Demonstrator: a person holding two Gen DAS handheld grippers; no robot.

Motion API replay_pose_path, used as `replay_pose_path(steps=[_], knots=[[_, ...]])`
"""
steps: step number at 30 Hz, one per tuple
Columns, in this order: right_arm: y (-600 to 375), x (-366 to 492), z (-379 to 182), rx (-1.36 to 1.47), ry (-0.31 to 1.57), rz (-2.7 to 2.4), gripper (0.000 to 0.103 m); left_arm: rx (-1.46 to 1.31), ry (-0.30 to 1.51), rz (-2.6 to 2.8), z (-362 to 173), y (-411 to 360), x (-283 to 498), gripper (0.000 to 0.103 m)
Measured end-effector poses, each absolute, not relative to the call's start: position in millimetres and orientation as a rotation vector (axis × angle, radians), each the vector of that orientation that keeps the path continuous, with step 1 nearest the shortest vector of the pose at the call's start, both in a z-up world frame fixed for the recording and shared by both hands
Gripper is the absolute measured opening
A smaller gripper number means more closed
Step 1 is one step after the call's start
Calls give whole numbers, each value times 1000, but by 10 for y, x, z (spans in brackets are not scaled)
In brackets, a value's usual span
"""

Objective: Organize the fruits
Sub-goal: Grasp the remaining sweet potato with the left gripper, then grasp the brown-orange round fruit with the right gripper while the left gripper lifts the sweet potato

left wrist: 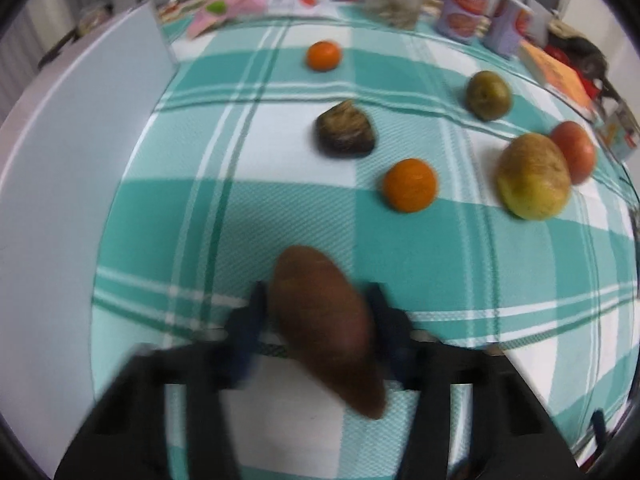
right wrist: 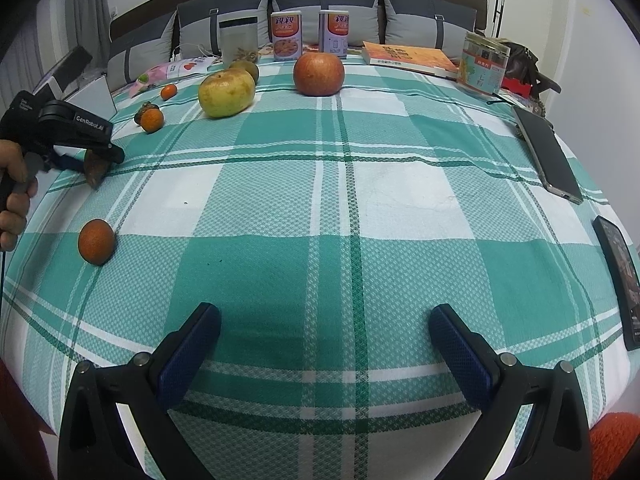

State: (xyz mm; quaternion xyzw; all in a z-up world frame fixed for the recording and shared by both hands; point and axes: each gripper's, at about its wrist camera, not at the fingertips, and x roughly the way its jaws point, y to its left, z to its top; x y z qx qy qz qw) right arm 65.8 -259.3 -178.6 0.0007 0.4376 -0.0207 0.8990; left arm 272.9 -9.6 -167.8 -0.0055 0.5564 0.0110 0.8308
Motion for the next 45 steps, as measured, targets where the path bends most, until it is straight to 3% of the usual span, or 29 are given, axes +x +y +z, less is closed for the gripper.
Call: replay_pose_path(steps=[15,19,23,28,31,33,34,42,45], knots=[[-2600,664,-1784,-2,903,-38,103,102,1314,-289,-1636,74,1881,45],[-2598,662,-1784,-1,898,-41,103,204,1273,-352,-1637,-50,1664,46],[-2598,645,-1787,0,885,-42,103,196,1236,-336,-1633,-120,1585,64],[-2614,622,-1783,-2,875,-18,103,226,1170,-284,-1614,-134,1485,64],[-2571,635,-1709,30,912,57,103,206,1150,-263,-1618,-73,1461,57],[-2444,648,-1607,90,903,200,103,139,1153,-293,-1635,-31,1490,42],[-2322,691,-1538,125,909,307,102,125,1148,-290,-1641,-12,1496,42],[-1496,1226,-1552,-9,1022,554,64,-10,1144,-252,-1634,221,1344,42],[-1410,1324,-1618,-42,1035,540,42,-43,1140,-245,-1636,307,1265,42]])
